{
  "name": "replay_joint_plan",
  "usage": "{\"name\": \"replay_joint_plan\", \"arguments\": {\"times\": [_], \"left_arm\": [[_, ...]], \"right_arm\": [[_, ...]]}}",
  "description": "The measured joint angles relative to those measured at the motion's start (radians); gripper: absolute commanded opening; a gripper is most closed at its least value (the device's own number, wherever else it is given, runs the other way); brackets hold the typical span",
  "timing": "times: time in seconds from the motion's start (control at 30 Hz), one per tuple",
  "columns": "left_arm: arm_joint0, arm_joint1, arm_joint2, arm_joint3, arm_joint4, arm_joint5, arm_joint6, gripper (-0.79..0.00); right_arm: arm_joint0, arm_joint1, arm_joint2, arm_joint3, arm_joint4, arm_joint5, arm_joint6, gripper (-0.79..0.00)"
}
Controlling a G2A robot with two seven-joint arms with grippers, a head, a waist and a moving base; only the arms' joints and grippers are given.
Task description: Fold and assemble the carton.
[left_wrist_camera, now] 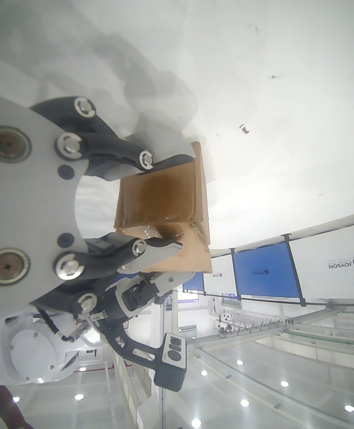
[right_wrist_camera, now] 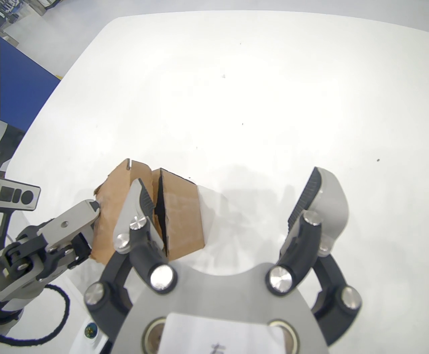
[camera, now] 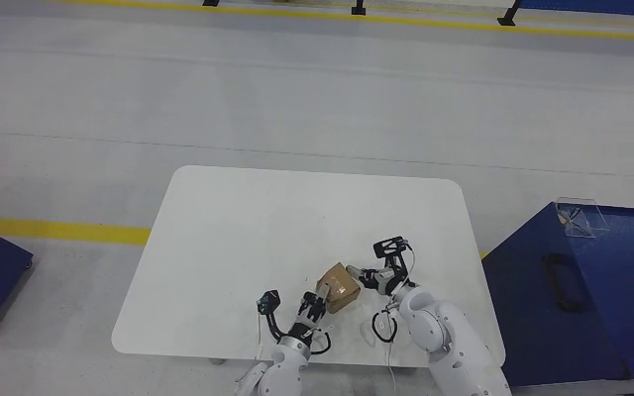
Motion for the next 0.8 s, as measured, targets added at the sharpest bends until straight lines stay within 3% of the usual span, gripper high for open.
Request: {"name": "replay_joint_plan", "arguments": {"times": [0.8], "left_arm": [[-0.025,-0.005,0.019,0.037,0.014,0.034,0.028,-0.409]], "right_arm": [[0.037,0.000,-0.010,0.036,0.045,0.012,-0.026,0.000]]}}
